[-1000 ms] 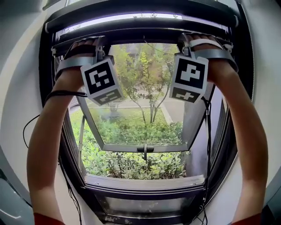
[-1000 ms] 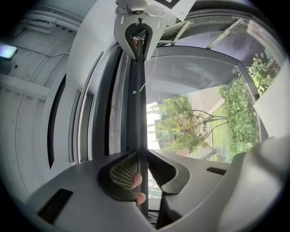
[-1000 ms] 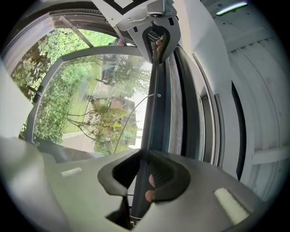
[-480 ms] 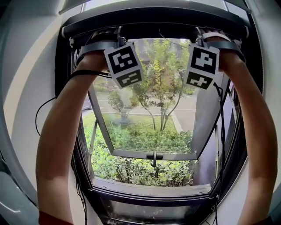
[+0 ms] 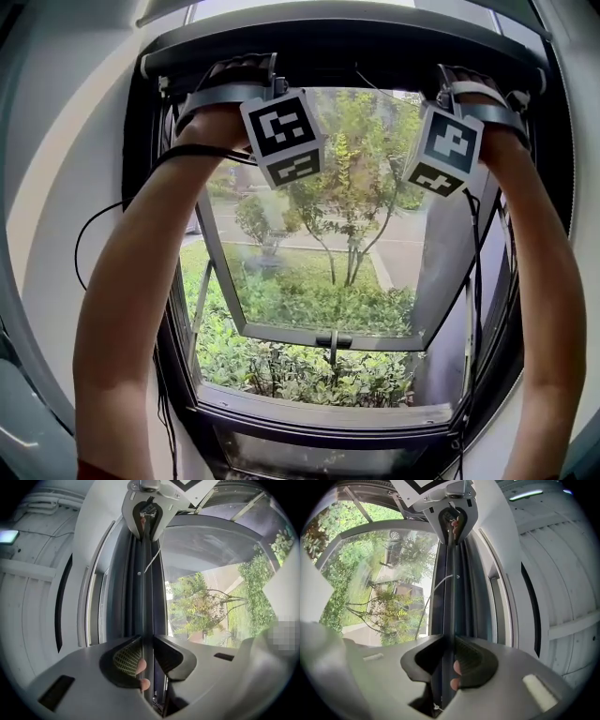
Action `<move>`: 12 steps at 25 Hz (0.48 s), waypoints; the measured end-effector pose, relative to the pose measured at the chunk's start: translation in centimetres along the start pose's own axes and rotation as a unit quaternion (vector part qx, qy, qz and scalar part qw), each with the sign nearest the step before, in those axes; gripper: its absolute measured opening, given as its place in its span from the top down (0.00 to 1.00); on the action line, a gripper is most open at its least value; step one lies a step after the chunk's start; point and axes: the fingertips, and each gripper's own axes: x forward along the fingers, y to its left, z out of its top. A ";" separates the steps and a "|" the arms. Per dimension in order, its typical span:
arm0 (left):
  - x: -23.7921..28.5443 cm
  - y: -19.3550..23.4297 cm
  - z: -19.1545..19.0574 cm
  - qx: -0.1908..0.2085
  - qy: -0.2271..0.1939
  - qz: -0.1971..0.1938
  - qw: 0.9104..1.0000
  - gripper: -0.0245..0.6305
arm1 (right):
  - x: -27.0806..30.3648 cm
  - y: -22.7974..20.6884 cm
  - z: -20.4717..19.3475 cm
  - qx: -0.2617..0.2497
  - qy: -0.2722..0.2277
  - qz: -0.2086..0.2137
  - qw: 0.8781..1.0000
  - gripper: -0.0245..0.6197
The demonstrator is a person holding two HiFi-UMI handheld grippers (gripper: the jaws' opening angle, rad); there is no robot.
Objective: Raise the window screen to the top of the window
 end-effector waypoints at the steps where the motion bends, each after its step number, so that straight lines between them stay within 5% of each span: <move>1: 0.0 0.0 0.0 0.000 -0.002 0.003 1.000 0.84 | 0.0 -0.1 0.0 0.002 0.000 -0.001 1.000 0.83; 12: -0.6 -0.4 -0.3 -0.014 -0.014 0.020 1.000 0.75 | -0.3 1.2 0.1 0.034 -0.008 0.027 0.999 0.66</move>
